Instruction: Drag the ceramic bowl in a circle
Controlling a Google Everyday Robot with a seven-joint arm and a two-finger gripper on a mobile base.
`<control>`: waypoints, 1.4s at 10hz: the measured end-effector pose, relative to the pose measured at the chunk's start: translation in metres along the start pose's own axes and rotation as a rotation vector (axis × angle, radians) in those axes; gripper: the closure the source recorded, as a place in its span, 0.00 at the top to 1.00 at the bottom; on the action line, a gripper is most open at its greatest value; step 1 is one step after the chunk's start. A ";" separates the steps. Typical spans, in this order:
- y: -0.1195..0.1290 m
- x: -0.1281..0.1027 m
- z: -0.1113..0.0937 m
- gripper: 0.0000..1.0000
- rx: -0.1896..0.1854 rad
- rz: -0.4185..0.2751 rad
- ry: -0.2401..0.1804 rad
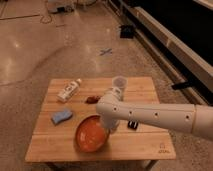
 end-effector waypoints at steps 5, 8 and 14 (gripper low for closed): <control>0.005 0.020 -0.024 0.28 0.004 0.015 0.008; 0.003 0.023 -0.020 0.28 0.014 0.010 0.030; 0.051 0.037 -0.029 0.28 0.018 0.014 0.039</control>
